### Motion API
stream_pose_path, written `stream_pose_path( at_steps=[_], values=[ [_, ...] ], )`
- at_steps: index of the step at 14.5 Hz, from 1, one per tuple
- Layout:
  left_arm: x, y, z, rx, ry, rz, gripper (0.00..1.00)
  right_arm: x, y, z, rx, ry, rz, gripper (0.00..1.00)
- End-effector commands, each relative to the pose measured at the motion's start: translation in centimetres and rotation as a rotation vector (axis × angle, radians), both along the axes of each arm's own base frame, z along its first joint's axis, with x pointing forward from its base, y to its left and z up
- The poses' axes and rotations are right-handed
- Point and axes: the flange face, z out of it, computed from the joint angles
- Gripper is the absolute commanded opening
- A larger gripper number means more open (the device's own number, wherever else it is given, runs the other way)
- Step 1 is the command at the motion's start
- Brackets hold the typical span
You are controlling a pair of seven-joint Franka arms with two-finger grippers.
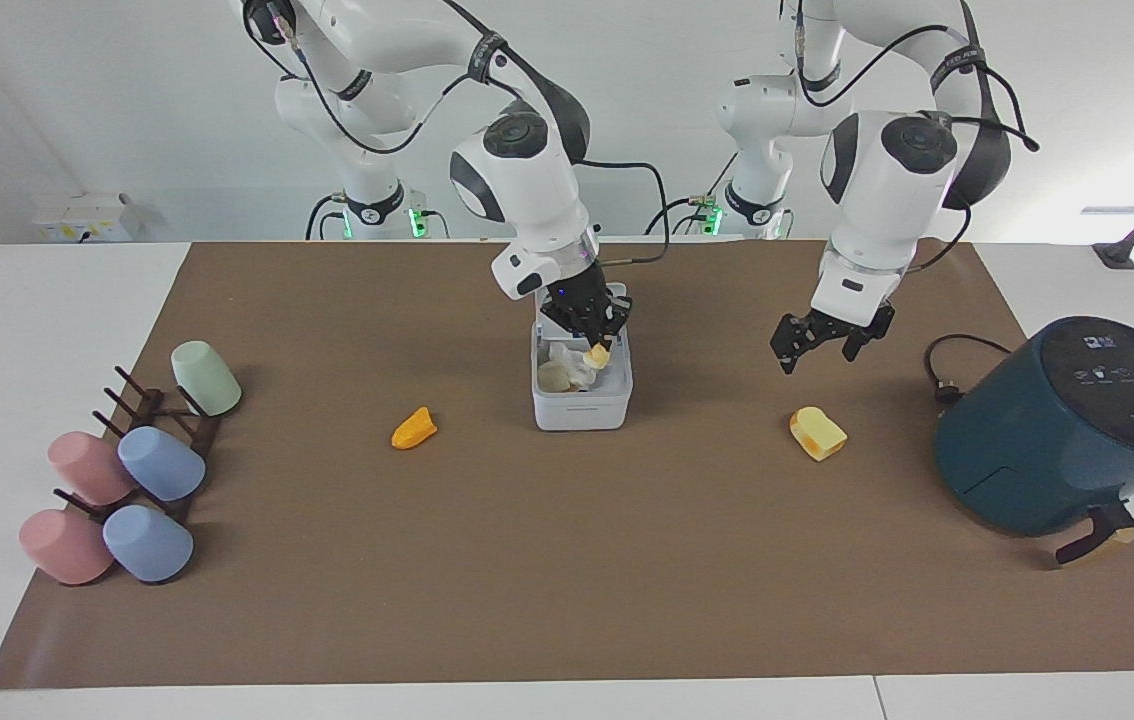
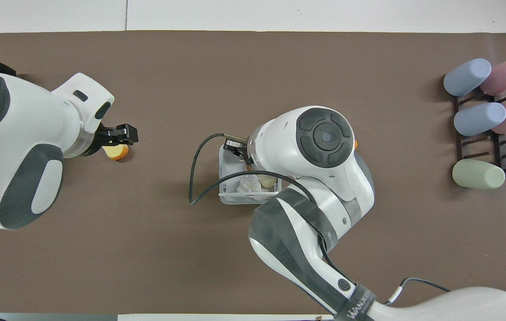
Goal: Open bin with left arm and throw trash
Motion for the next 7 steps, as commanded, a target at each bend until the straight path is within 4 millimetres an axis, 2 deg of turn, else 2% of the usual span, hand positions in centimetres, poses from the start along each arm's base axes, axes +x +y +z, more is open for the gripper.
stream_pose_path(
  at_steps=[1, 2, 3, 5, 7],
  values=[
    [1.1, 1.6, -5.0, -0.021, 0.007, 0.027, 1.00, -0.4, 0.3, 0.6, 0.023, 0.013, -0.069, 0.91],
    [1.4, 2.2, -6.7, -0.027, -0.010, 0.039, 1.00, -0.4, 0.4, 0.9, 0.022, 0.017, -0.070, 1.00],
    [1.4, 2.3, -8.1, -0.032, -0.021, 0.040, 1.00, -0.3, 0.4, 1.2, 0.021, 0.019, -0.069, 1.00],
    [1.4, 4.0, -10.5, -0.031, -0.019, 0.067, 1.00, -0.4, 0.4, 1.1, 0.016, 0.026, -0.070, 1.00],
    [1.1, 4.2, -12.6, -0.033, -0.016, 0.070, 1.00, -0.4, 0.2, 1.0, 0.003, 0.041, -0.067, 1.00]
  ],
)
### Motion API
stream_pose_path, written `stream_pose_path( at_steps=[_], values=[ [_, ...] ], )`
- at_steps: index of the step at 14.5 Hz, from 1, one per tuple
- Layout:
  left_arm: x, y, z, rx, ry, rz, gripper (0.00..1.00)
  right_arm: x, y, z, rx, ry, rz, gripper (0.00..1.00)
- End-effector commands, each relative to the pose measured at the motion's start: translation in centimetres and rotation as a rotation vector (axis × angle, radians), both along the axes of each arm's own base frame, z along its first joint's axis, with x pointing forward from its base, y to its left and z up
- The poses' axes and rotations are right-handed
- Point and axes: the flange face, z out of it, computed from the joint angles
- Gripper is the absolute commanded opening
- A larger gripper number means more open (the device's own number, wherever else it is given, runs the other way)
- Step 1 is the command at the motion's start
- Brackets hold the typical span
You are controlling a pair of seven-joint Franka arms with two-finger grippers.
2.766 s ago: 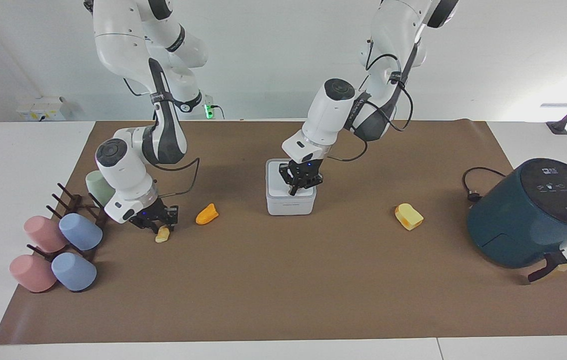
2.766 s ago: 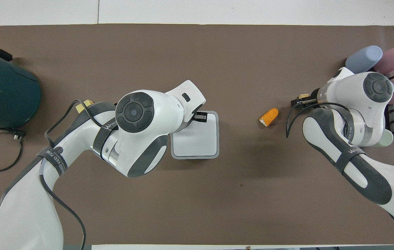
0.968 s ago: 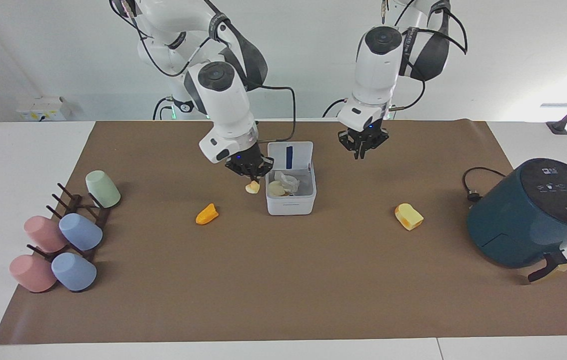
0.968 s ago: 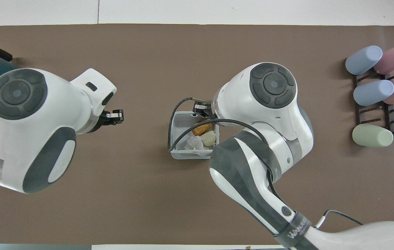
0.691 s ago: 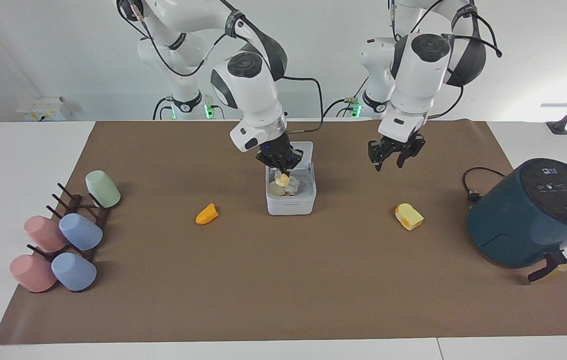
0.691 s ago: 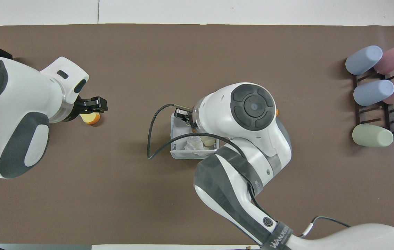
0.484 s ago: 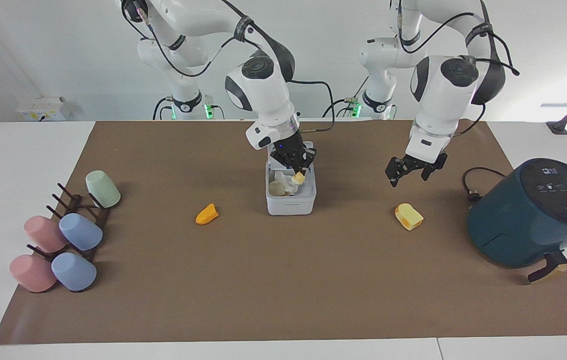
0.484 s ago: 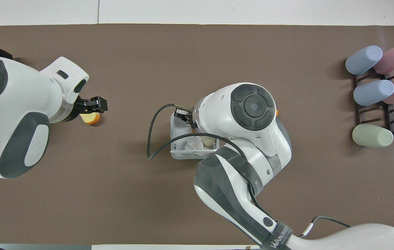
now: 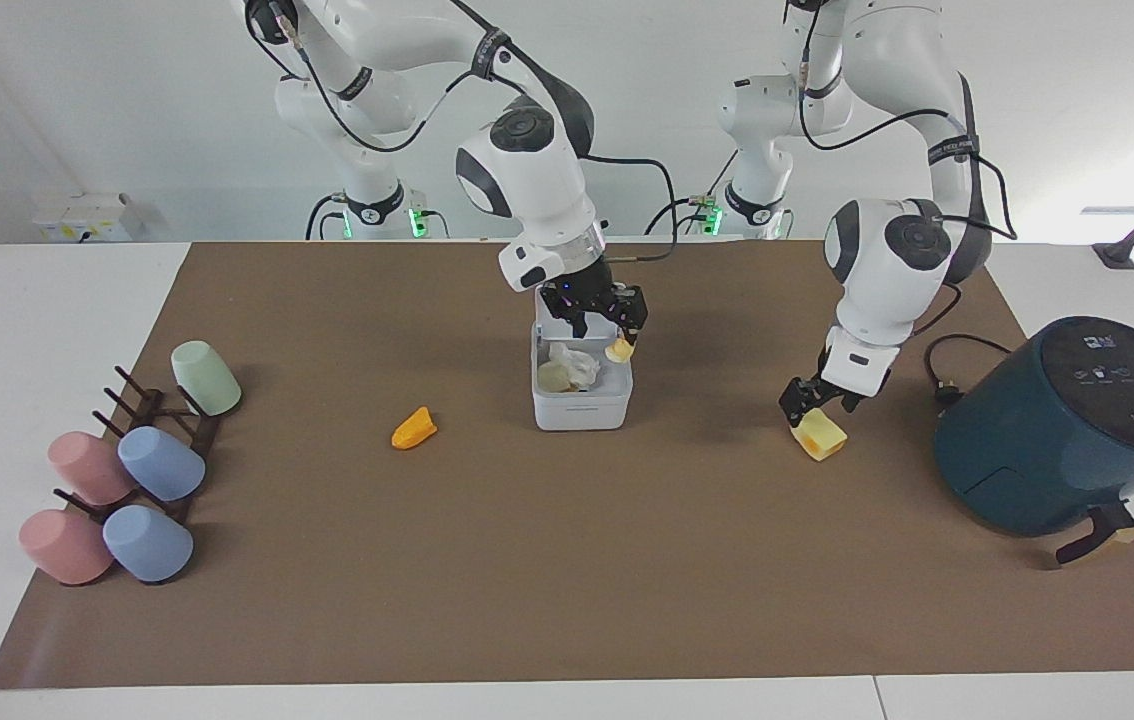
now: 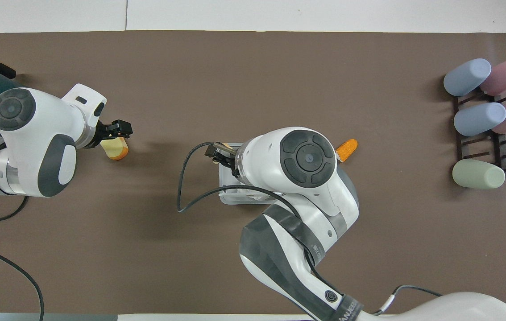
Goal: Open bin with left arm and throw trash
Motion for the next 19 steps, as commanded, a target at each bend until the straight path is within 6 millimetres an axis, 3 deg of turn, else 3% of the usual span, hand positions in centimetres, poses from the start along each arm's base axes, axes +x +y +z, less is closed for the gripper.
stream_pose_path(
  at_steps=[1, 2, 3, 7, 9, 11, 13, 15, 17, 18, 19],
  values=[
    [-0.8, 0.5, -2.1, -0.015, -0.022, 0.013, 0.98, -0.2, -0.2, 0.3, -0.004, 0.023, -0.019, 1.00],
    [-1.1, 0.7, -2.6, -0.015, -0.024, 0.017, 0.57, -0.2, -0.2, 0.4, -0.004, 0.021, -0.019, 1.00],
    [-1.0, 0.7, -2.5, -0.016, -0.027, 0.017, 0.01, -0.2, -0.3, 0.3, -0.005, 0.022, -0.020, 1.00],
    [-1.0, 0.8, -2.5, -0.015, -0.027, 0.017, 0.00, -0.4, -0.5, 0.3, -0.036, 0.025, 0.011, 1.00],
    [-1.0, 0.9, -2.0, -0.014, -0.028, 0.016, 0.00, 0.3, -1.9, 0.7, -0.088, 0.013, 0.071, 1.00],
    [-0.9, 1.0, -0.4, -0.014, -0.045, 0.021, 0.00, 2.6, -6.7, 1.6, -0.184, -0.025, 0.210, 1.00],
    [-0.6, 0.5, 1.5, -0.014, -0.055, 0.014, 0.00, 4.9, -11.7, 1.1, -0.232, -0.044, 0.327, 1.00],
    [-0.4, -1.0, 4.8, -0.009, -0.040, -0.010, 0.00, 7.4, -17.5, 0.6, -0.266, -0.072, 0.404, 1.00],
    [-0.8, -5.4, 7.5, -0.013, -0.023, -0.081, 0.00, 8.5, -21.4, -0.7, -0.286, -0.086, 0.452, 1.00],
    [-1.1, -7.1, 8.0, -0.019, -0.023, -0.106, 0.00, 8.7, -23.0, -1.9, -0.291, -0.089, 0.439, 1.00],
    [-1.9, -10.2, 8.3, -0.035, -0.028, -0.147, 0.00, 8.4, -23.9, -3.7, -0.290, -0.080, 0.431, 1.00]
  ],
)
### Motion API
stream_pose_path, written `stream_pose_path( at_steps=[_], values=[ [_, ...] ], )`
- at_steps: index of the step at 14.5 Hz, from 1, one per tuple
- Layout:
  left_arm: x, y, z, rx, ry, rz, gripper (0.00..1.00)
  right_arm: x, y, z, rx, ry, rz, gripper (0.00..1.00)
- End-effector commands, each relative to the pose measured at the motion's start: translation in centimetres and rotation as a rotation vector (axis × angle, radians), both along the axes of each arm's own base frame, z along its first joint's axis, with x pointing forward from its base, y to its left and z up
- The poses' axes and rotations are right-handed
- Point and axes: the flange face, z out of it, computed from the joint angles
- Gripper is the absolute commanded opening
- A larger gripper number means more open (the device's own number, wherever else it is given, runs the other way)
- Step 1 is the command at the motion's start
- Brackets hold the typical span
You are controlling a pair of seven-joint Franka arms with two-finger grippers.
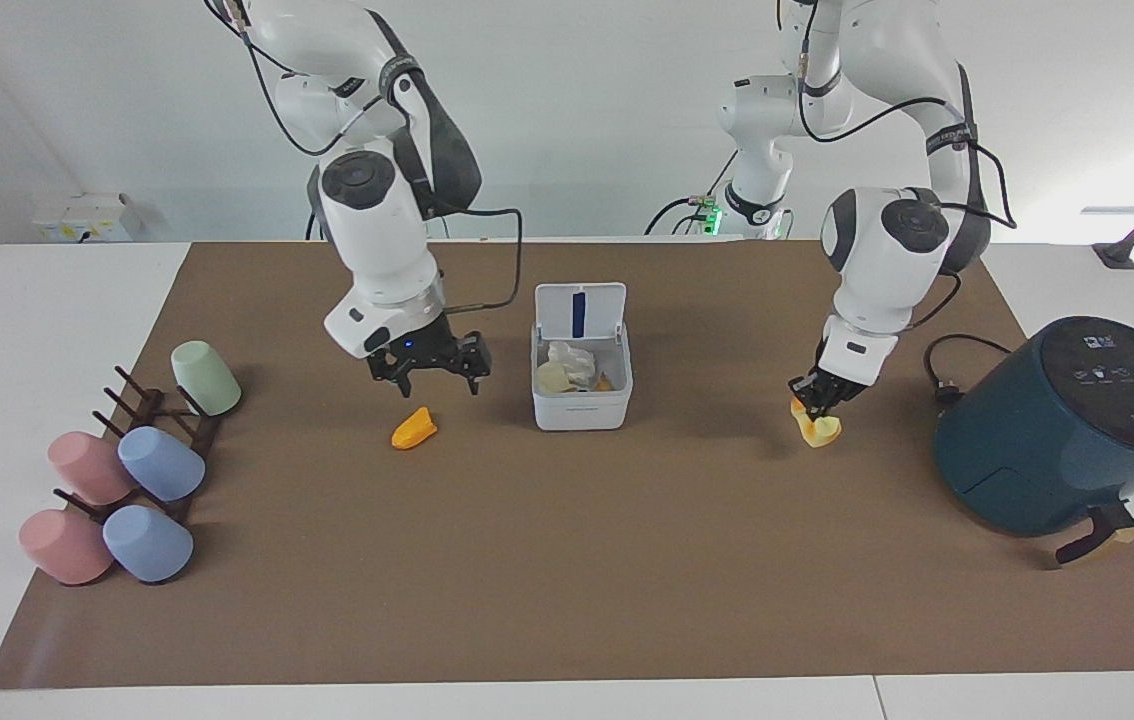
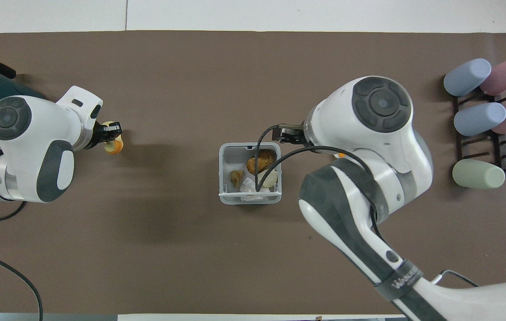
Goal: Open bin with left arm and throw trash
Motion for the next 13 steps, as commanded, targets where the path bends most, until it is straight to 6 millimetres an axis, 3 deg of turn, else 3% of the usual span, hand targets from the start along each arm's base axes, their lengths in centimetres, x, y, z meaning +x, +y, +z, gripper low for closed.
stream_pose_path(
  at_steps=[1, 3, 5, 6, 9, 13],
  values=[
    [-2.0, -7.4, 1.4, -0.055, 0.014, -0.061, 0.00, -1.5, -1.7, -4.6, -0.018, 0.011, 0.041, 1.00],
    [-3.1, -12.0, 2.6, -0.114, 0.013, -0.051, 0.00, -2.9, -3.4, -9.0, -0.029, 0.021, 0.140, 1.00],
    [-3.9, -16.4, 4.3, -0.175, 0.007, -0.017, 0.00, -3.4, -5.1, -12.2, -0.003, 0.010, -0.002, 1.00],
    [-4.4, -18.0, 5.2, -0.197, 0.001, -0.005, 0.00, -3.2, -5.6, -12.8, 0.005, 0.020, -0.094, 1.00],
    [-7.3, -22.0, 5.2, -0.225, 0.019, 0.014, 0.00, -3.1, -6.0, -13.7, 0.014, 0.039, -0.195, 1.00],
    [-9.4, -23.9, 4.3, -0.246, 0.011, 0.022, 0.00, -2.7, -5.8, -15.1, 0.037, 0.029, -0.252, 1.00]
  ],
)
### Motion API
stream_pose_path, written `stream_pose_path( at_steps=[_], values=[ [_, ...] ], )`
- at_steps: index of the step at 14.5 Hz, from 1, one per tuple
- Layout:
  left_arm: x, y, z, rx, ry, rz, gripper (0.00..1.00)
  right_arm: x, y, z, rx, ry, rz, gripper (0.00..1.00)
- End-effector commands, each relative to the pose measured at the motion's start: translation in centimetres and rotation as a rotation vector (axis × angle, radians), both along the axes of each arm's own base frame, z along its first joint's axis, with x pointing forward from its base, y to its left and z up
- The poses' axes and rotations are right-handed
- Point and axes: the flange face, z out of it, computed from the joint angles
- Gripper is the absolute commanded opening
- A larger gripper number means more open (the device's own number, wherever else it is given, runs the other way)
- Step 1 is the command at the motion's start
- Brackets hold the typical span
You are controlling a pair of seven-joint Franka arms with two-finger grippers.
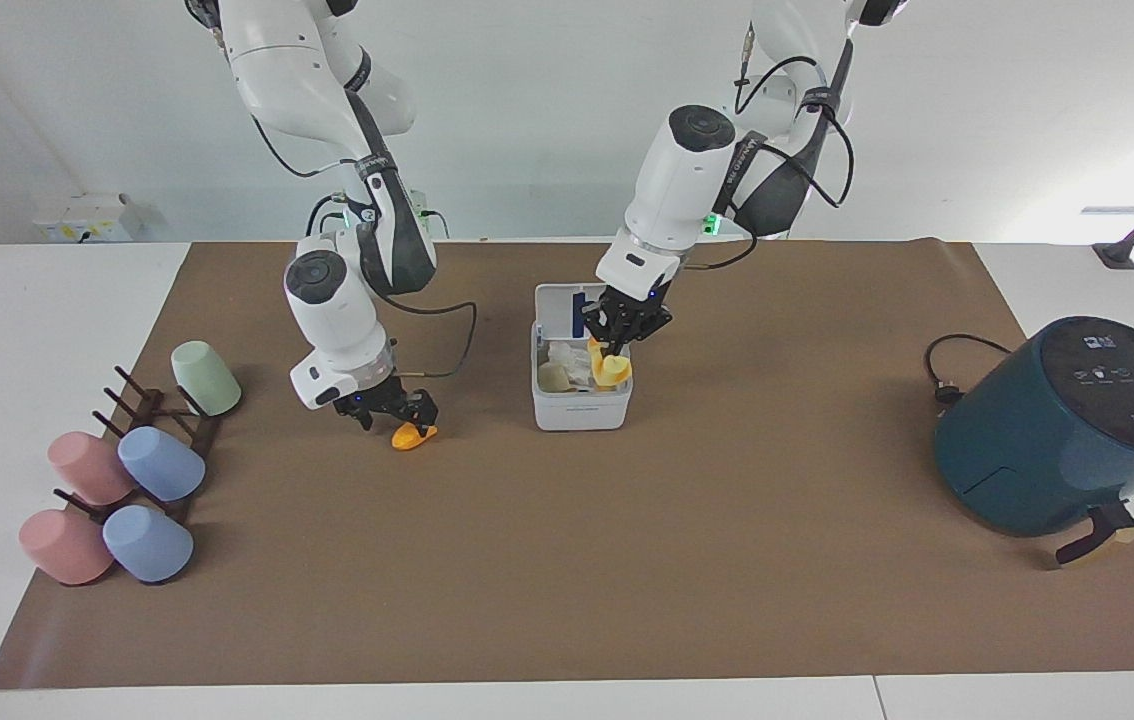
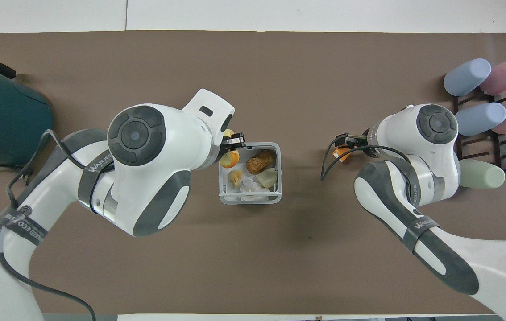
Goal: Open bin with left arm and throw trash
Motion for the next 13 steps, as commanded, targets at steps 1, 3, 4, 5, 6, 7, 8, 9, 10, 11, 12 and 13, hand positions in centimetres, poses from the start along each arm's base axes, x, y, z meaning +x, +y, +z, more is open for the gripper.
stream_pose_path(
  at_steps=[1, 3, 4, 5, 6, 7, 8, 9, 10, 11, 12, 13],
  values=[
    [-1.5, -1.3, -0.6, -0.022, 0.010, 0.022, 0.00, 0.2, -0.3, -1.8, 0.022, -0.007, -0.044, 1.00],
    [-2.7, -2.0, -1.0, -0.016, 0.024, 0.033, 0.77, 0.3, -0.2, -1.9, 0.023, -0.007, -0.043, 1.00],
    [-2.7, -2.0, -0.9, -0.014, 0.025, 0.032, 0.88, 0.4, -0.2, -1.9, 0.024, -0.009, -0.042, 1.00],
    [-2.7, -2.0, -0.8, -0.015, 0.024, 0.034, 1.00, 0.5, -0.1, -1.8, 0.026, -0.018, -0.043, 1.00],
    [-2.7, -2.0, -0.7, -0.013, 0.028, 0.035, 1.00, 0.5, 0.0, -1.8, 0.027, -0.019, -0.040, 0.94],
    [-2.7, -2.0, -0.6, -0.013, 0.027, 0.035, 1.00, 0.3, 0.2, -1.9, 0.027, -0.016, -0.036, 0.82],
    [-2.6, -1.8, -0.6, -0.011, 0.027, 0.035, 1.00, 0.2, 0.5, -2.1, 0.027, -0.013, -0.030, 0.66],
    [-2.4, -1.5, -0.2, -0.007, 0.020, 0.037, 1.00, 0.1, 0.8, -2.0, 0.028, -0.013, -0.027, 0.50],
    [-2.2, -0.8, 0.3, 0.006, 0.018, 0.044, 1.00, 0.1, 0.9, -2.1, 0.028, -0.010, -0.024, 0.34],
    [-1.6, 0.7, 0.9, 0.026, 0.013, 0.056, 1.00, 0.1, 0.9, -2.1, 0.027, -0.011, -0.018, 0.16],
    [-1.2, 2.1, 1.8, 0.051, 0.005, 0.043, 1.00, 0.1, 0.9, -2.1, 0.025, -0.004, -0.015, 0.00],
    [-0.8, 3.7, 2.3, 0.081, 0.008, 0.026, 1.00, 0.1, 0.9, -2.1, 0.024, 0.004, -0.013, 0.00]
  ],
)
